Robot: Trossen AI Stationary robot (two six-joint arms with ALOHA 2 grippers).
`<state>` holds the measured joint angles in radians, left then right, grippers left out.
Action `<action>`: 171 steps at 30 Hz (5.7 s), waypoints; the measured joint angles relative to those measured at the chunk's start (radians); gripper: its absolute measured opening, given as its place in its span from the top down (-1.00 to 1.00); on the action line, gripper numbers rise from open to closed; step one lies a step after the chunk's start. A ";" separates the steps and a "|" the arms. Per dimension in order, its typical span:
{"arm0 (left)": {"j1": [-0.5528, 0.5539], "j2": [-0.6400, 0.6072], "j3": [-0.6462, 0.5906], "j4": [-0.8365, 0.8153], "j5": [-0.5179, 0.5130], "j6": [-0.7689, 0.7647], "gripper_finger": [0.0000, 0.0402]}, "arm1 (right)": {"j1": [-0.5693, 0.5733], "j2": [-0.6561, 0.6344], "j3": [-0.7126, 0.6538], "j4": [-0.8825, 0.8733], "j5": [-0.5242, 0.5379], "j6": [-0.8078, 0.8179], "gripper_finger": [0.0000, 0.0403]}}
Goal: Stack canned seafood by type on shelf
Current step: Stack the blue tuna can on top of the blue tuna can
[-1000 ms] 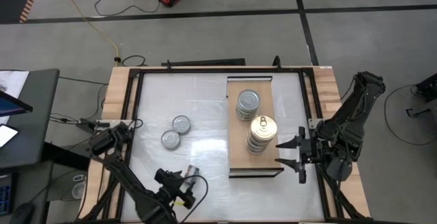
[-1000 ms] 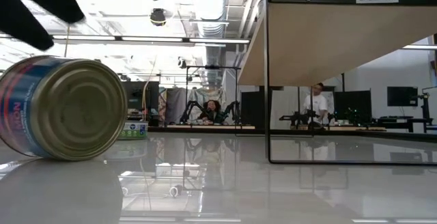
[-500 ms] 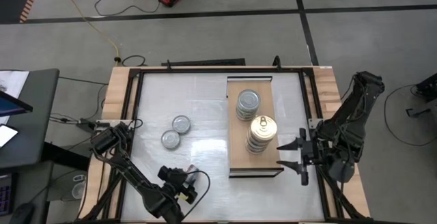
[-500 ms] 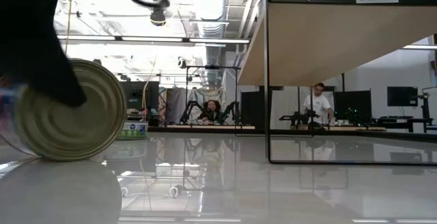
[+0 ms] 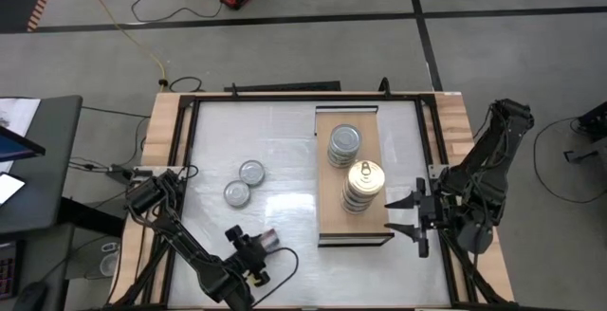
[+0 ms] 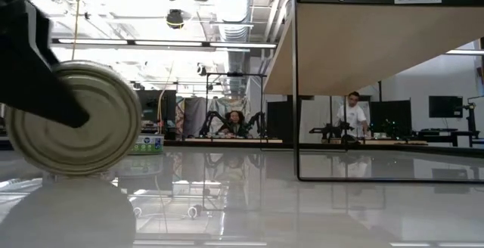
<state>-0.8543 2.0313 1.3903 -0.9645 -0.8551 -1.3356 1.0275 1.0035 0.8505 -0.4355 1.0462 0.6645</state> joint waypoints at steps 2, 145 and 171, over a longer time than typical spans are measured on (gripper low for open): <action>0.000 0.001 0.000 0.000 -0.032 0.069 0.11 | 0.000 0.000 -0.004 0.001 0.002 -0.005 -0.22; 0.663 -0.184 0.607 0.721 0.646 2.775 -0.18 | 0.069 -0.254 0.144 0.256 0.237 -0.716 -0.22; 0.695 -0.184 0.607 0.738 0.602 2.605 -0.28 | -0.147 -0.120 0.145 0.440 0.024 -0.952 -0.22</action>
<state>-0.1598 1.8473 1.9968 -0.2264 -0.2529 1.2698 0.8805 0.8839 0.9959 0.0046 1.0698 -0.2871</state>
